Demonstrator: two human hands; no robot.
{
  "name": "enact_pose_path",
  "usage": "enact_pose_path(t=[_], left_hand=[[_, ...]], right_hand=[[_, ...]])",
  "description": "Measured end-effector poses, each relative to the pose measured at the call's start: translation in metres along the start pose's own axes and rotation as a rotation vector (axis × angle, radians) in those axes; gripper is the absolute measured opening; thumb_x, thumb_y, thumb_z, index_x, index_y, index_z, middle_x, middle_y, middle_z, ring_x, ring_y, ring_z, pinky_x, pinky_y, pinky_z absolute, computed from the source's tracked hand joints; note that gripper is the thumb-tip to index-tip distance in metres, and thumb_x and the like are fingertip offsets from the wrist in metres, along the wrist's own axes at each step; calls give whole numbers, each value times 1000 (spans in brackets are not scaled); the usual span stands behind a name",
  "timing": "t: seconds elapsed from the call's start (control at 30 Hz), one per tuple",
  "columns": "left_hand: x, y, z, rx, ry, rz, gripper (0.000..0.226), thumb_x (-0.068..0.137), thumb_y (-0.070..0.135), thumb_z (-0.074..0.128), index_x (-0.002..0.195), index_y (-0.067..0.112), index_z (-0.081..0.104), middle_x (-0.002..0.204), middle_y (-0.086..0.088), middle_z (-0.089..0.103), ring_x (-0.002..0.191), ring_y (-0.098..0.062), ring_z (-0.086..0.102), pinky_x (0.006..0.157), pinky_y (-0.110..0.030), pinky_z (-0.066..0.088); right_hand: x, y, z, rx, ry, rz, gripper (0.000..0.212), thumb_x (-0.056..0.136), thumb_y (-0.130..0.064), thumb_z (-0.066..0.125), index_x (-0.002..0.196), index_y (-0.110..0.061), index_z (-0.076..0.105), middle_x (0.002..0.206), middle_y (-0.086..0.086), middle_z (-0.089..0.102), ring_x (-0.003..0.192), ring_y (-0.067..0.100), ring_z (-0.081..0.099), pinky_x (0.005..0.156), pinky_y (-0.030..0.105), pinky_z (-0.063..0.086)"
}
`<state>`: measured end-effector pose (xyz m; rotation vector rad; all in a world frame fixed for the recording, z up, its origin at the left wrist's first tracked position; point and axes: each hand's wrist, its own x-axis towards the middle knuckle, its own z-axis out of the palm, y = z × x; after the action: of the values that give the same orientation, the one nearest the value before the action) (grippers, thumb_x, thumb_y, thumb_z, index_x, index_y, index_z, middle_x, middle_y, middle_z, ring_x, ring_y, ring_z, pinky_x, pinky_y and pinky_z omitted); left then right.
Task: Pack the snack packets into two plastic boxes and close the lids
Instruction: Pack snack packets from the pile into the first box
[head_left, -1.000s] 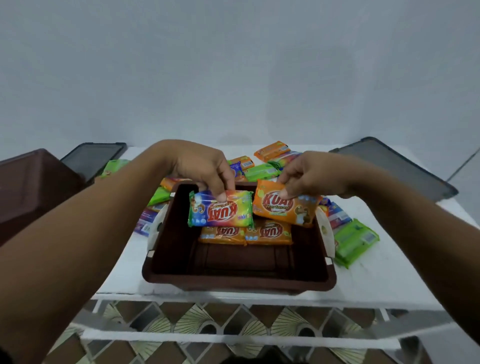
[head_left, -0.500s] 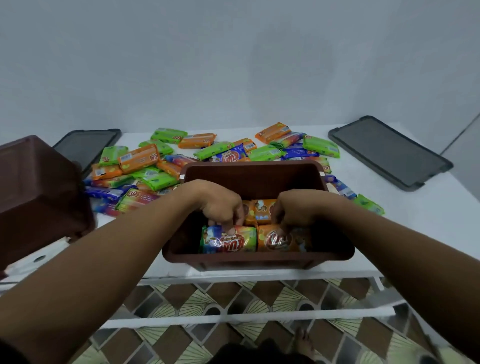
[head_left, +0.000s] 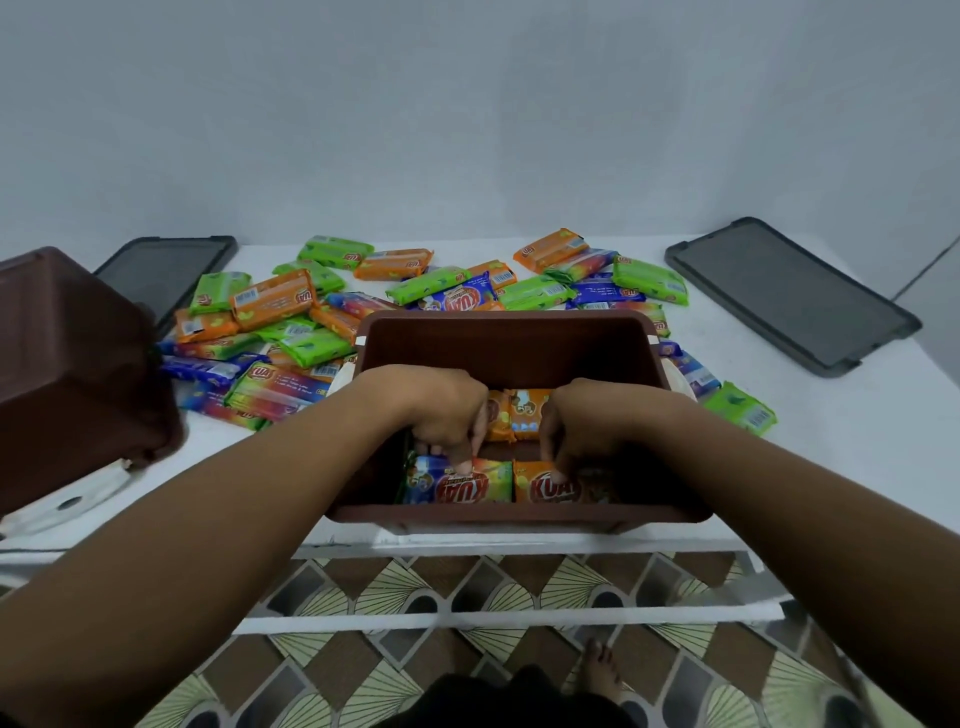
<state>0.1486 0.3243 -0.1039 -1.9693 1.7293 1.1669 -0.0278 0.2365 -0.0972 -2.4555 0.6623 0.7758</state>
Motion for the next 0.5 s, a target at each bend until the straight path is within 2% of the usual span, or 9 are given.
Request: enact_pose_path(t=[0.17,0.33,0.5], left_hand=[[1,0,1,-17,-13,15,18,84,18,82,99,10,76,98,-16,75,70,-16,69,70,-34,64],[-1,0,3,-8,-22,36,15,85,17,81,97,10,75,98,-17,75,73,-17,70,72,-38,65],[-1,3,3,16,-11,48,18,87,19,79,102,10,77,93,-14,75,72,-16,68,66,-28,62]], right_hand=[[0,1,0,-2,1,-30,18,87,-24,76,104,-21,77,108,-5,70,96,10,62,68,16,46],[0,1,2,-16,17,-48,18,87,-26,77,104,-21,77,106,-6,71,94,8,62,66,15,44],[0,1,4,-27,28,-65,16,86,-27,77,102,-24,77,104,-8,71,99,9,64,75,19,49]])
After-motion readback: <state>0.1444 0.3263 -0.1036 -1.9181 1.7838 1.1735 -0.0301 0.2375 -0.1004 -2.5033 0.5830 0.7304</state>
